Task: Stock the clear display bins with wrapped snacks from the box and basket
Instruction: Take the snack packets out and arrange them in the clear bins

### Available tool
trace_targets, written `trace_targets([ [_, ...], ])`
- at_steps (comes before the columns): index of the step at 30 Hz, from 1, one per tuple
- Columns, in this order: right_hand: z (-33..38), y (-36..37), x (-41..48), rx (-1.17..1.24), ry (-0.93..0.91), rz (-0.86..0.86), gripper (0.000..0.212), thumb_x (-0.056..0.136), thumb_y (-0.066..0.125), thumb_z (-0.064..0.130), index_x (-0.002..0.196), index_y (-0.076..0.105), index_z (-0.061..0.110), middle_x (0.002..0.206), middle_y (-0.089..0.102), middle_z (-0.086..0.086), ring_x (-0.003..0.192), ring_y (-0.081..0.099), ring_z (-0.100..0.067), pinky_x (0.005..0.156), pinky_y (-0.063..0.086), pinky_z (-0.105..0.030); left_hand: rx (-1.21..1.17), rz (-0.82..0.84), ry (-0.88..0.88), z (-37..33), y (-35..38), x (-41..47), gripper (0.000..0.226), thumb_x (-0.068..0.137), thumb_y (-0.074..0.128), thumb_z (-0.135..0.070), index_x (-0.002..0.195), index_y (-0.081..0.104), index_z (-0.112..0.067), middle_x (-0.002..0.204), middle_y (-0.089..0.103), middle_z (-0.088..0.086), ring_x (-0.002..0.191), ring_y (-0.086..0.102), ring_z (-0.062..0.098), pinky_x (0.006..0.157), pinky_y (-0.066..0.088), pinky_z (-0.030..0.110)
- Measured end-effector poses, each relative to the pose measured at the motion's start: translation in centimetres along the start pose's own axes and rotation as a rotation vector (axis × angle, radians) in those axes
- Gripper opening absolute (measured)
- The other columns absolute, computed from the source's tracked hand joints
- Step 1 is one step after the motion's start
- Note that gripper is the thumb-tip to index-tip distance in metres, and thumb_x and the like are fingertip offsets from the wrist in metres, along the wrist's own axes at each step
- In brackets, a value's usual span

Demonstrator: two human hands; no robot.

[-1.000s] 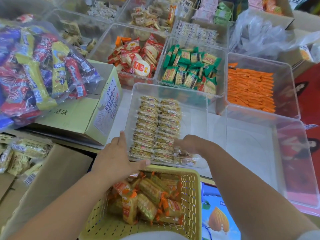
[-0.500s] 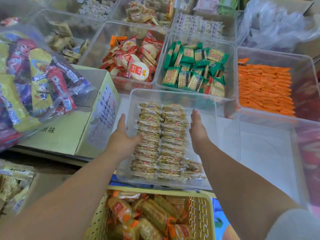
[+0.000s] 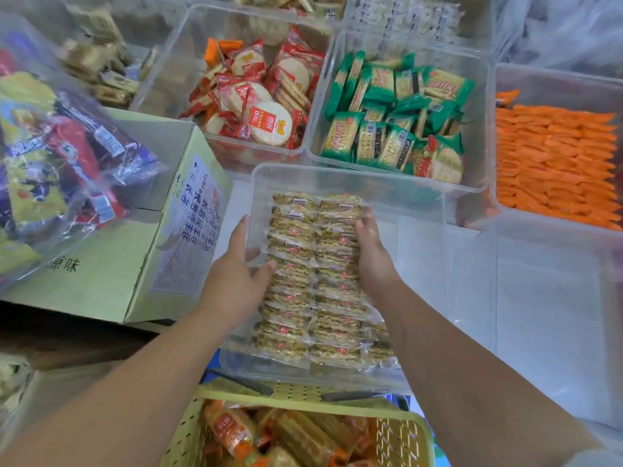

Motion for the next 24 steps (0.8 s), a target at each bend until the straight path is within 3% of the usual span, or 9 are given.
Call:
trace_targets([
  [4,0.1,0.1,0.3,-0.103,-0.013,-0.022,0.047,0.102,0.03,0.063,0.144,0.01,0.071,0.166,0.021,0.008,0.152,0.021,-0.027,0.115,0.021,-0.048,0.015,0.004,0.002,0.2,0.3,0.2,0.085,0.101,0.065,-0.033,0.16,0.006,-0.049,0.14,0.062,-0.009,0.078,0.065,-0.011,0.084,0.049,0.033],
  [12,0.5,0.0,0.0,-0.159,0.054,-0.024,0.05,0.097,0.026,0.073,0.142,0.006,0.072,0.166,0.023,0.003,0.151,0.023,-0.033,0.118,0.019,-0.053,-0.014,0.006,-0.013,0.6,0.1,0.5,0.08,0.104,0.059,-0.029,0.161,0.006,-0.048,0.141,0.061,-0.009,0.082,0.069,0.001,0.072,0.053,0.031],
  [14,1.1,-0.2,-0.6,-0.182,0.095,0.012,0.06,0.097,0.029,0.074,0.15,0.002,0.063,0.167,0.02,0.001,0.151,0.023,-0.035,0.118,0.019,-0.056,0.024,0.051,-0.032,0.3,-0.2,0.5,0.082,0.104,0.058,-0.036,0.162,0.001,-0.046,0.152,0.053,0.0,0.112,0.066,0.016,0.09,0.052,0.037],
  [17,2.3,-1.0,-2.4,-0.214,0.147,-0.034,0.079,0.097,0.036,0.071,0.158,-0.008,0.046,0.168,0.017,-0.001,0.15,0.027,-0.037,0.117,0.021,-0.056,0.154,0.081,-0.058,-0.6,-1.5,-0.4,0.09,0.101,0.056,-0.052,0.164,-0.008,-0.038,0.167,0.033,0.011,0.146,0.042,0.034,0.113,0.037,0.046],
  [20,3.9,-1.8,-5.4,-0.208,0.089,-0.191,0.084,0.097,0.044,0.065,0.16,-0.003,0.036,0.167,0.02,-0.003,0.146,0.034,-0.035,0.114,0.029,-0.054,0.131,0.006,0.043,-2.0,-3.7,-3.5,0.087,0.098,0.06,-0.054,0.165,0.008,-0.035,0.166,0.033,0.004,0.146,0.043,0.03,0.114,0.039,0.046],
  [24,6.4,0.1,-11.0,-0.313,-0.176,-0.279,0.079,0.096,0.056,0.055,0.16,0.016,0.034,0.165,0.024,0.003,0.147,0.034,-0.027,0.113,0.037,-0.047,-0.017,-0.137,0.247,-1.8,-7.5,-11.8,0.054,0.094,0.068,-0.048,0.144,0.048,-0.044,0.14,0.054,-0.02,0.112,0.059,-0.001,0.091,0.052,0.034],
])
Point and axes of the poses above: each hand's wrist, its own x-axis towards the middle knuckle, its own y-axis out of the palm, z = x × y, the point moved 6 cm from there along x, towards the middle knuckle
